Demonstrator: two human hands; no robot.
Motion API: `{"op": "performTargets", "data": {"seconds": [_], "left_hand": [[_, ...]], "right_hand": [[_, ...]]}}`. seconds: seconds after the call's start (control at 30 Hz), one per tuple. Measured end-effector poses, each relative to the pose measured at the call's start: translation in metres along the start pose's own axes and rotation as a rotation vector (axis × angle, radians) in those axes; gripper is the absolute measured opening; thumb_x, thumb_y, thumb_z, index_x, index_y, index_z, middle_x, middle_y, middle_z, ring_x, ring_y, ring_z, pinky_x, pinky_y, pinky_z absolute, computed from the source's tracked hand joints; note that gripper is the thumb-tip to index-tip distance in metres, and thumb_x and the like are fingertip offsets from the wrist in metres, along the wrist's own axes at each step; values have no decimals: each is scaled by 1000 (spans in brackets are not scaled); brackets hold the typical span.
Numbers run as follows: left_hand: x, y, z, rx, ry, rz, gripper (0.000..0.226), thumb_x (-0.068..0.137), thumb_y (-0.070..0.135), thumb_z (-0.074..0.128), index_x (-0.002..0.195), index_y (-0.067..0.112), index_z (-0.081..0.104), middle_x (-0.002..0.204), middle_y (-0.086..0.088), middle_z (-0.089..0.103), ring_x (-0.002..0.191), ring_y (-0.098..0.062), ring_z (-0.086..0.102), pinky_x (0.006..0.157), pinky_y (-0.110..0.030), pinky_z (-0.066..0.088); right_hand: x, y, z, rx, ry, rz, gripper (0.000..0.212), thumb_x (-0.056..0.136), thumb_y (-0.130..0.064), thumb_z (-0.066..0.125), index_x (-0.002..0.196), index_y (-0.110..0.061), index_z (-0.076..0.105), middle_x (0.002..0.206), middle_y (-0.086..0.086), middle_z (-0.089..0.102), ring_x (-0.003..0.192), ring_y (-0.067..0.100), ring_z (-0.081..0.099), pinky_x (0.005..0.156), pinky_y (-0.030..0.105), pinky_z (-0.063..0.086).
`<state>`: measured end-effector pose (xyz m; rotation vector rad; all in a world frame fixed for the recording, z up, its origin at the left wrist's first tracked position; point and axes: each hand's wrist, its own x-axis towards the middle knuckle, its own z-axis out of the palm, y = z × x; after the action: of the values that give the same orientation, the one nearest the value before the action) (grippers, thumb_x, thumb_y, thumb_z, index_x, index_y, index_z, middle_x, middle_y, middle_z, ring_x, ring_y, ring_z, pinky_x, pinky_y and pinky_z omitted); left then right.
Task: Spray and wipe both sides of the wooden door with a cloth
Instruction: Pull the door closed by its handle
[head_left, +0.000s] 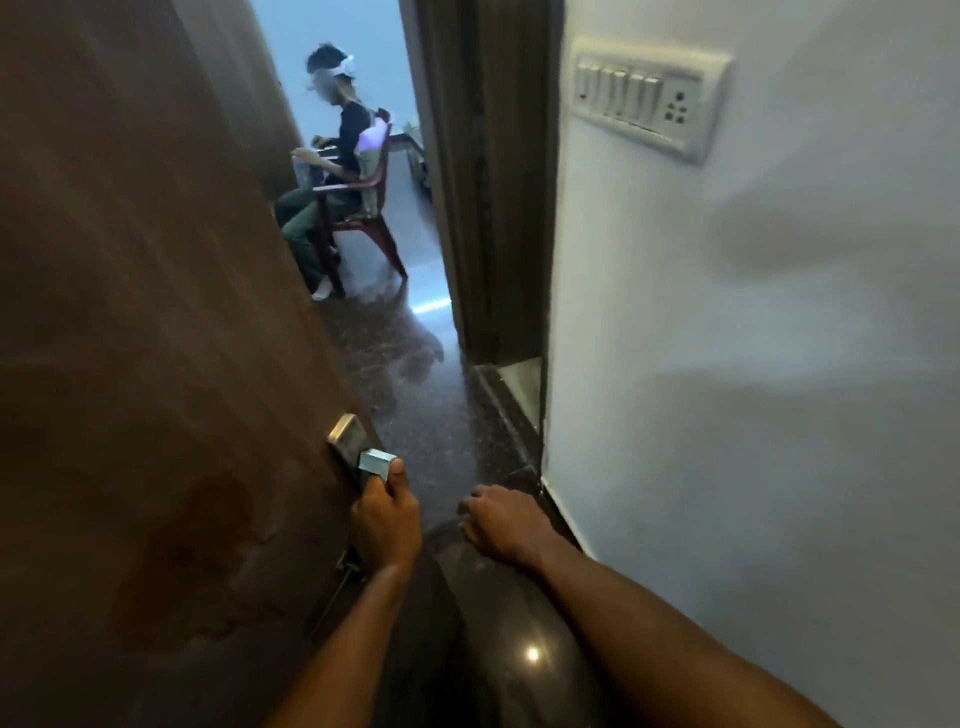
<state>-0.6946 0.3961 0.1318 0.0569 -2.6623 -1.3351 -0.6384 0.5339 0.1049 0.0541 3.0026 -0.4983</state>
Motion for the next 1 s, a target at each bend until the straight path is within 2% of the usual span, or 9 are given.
{"op": "performTargets", "data": {"seconds": [0.07,0.13,0.3,0.43,0.57,0.7,0.83,0.93,1.0], "left_hand": [[-25,11,0,-25,-33,29,44,99,35,42,97,-2,64,96,-26,67,88,-41,62,70,-31,37],[-50,17,3,-79,-88,73,37,100,30,42,103,-2,63,98,-25,66,90,-38,63,72,-30,37],[-97,20,12,-137,-117,167,53,96,47,32,100,2,58,94,-25,65,84,-38,64,72,-38,48],[-143,30,8,-99,-185,224,50,98,43,32,117,2,54,104,-30,63,92,-44,62,76,-44,48],[-185,35,9,-104,-232,288,41,100,33,40,103,-4,57,98,-32,63,87,-44,62,72,-43,47],[-227,39,8,-44,-267,351,49,98,37,37,117,-4,55,104,-34,61,93,-47,60,75,-45,46],[-270,42,8,1,-299,422,65,93,48,25,117,-5,55,99,-34,62,87,-46,61,71,-46,47],[-302,47,-1,33,-337,423,52,98,41,36,122,-2,53,105,-32,61,95,-45,60,77,-45,45],[-319,48,-4,48,-381,414,48,99,40,38,121,1,53,110,-30,61,100,-44,58,80,-44,44]], "right_hand": [[-32,5,1,17,28,50,34,97,-34,47,122,-19,66,122,7,62,110,30,61,87,42,54],[-67,7,3,21,54,116,33,98,-35,48,122,-19,65,122,8,62,111,30,61,88,43,53],[-144,8,8,5,90,229,32,98,-37,49,121,-20,63,122,6,60,110,28,60,84,40,50],[-205,3,15,13,125,317,30,97,-39,49,116,-21,62,119,4,59,108,27,59,81,40,50],[-255,-11,18,18,158,371,31,98,-39,47,117,-20,62,118,5,59,109,26,58,80,38,48],[-301,-25,24,32,206,408,28,98,-36,48,111,-17,64,112,6,61,102,28,60,77,40,50],[-342,-35,32,44,221,451,32,100,-38,45,117,-19,64,110,6,63,96,26,62,78,39,54],[-372,-41,39,16,238,485,33,101,-37,43,125,-23,61,109,4,62,95,26,62,73,36,50],[-389,-48,43,0,259,544,32,101,-30,44,127,-19,60,113,7,60,99,29,60,74,39,50]]}}
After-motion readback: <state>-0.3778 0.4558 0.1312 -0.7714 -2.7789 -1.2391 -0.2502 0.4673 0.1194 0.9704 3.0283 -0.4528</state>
